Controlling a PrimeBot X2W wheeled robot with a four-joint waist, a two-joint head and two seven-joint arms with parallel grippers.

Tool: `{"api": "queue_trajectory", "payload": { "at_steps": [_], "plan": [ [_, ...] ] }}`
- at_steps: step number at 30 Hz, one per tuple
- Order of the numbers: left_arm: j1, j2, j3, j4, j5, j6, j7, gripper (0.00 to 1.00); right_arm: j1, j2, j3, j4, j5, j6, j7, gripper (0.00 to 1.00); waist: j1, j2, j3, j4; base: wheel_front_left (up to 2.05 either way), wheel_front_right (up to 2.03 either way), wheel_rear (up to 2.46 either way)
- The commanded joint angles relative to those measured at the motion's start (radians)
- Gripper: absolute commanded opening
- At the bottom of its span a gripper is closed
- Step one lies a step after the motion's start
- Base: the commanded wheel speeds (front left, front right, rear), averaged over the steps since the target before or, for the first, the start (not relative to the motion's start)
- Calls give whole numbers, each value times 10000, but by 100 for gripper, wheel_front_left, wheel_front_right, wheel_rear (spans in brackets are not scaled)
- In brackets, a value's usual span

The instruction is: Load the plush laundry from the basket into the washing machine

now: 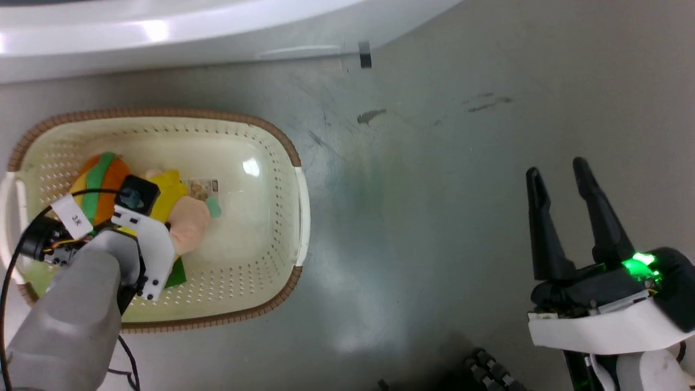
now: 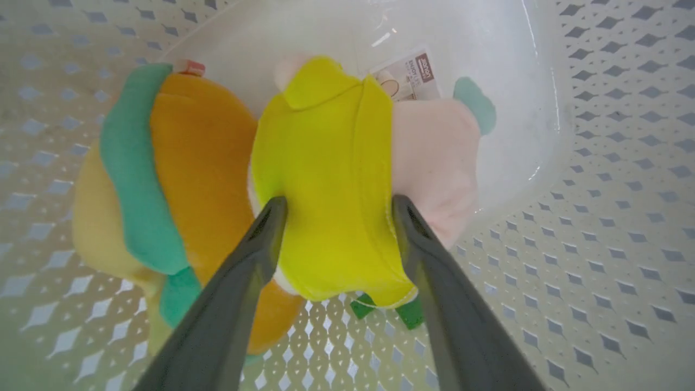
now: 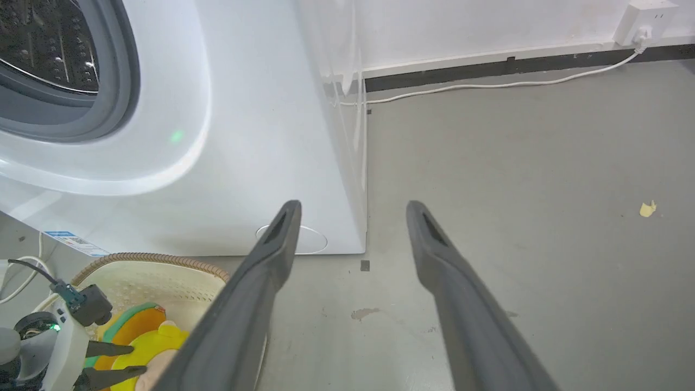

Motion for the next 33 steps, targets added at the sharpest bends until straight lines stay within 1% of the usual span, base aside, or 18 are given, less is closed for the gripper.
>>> {"api": "queue_trajectory", "payload": {
  "at_steps": [1,7,8,9,15,20,26,30,33],
  "plan": [
    [-292,112,-187,304,-111,-40,78,100,-213,-12,23,-121,131,5,-125,100,0,-1,272,-80,0,0,0],
    [-787,265,-686,872,-464,-108,191,100,-285,-13,49,-248,311,5,-250,100,0,-1,821,-214,0,0,0],
    [-855,286,-776,964,-541,-119,223,73,-300,-13,64,-262,341,5,-271,100,0,-1,904,-242,0,0,0],
    [-916,309,-882,1029,-614,-130,223,0,-318,-13,83,-276,374,5,-292,100,0,-1,982,-273,0,0,0],
    [-1282,587,-1306,1527,-1170,-196,50,0,-549,-13,212,-246,594,6,-417,100,0,-1,1290,-510,0,0,0],
    [-1297,579,-1481,2136,-1560,-225,-273,0,-650,-14,137,-66,680,6,-521,100,0,-1,976,-553,0,0,0],
    [-716,201,-1235,2329,-2020,25,-917,0,-512,-14,78,199,503,6,-534,100,0,-1,-137,-298,0,0,0],
    [-134,-240,-1030,2387,-2412,-27,-1418,0,-229,-14,83,447,86,6,-534,100,0,-1,-1147,-17,0,0,0],
    [233,-611,-992,2282,-2609,-118,-2068,0,-56,-14,156,627,-385,6,-534,100,0,-1,-1893,180,0,0,0]
  ]
}}
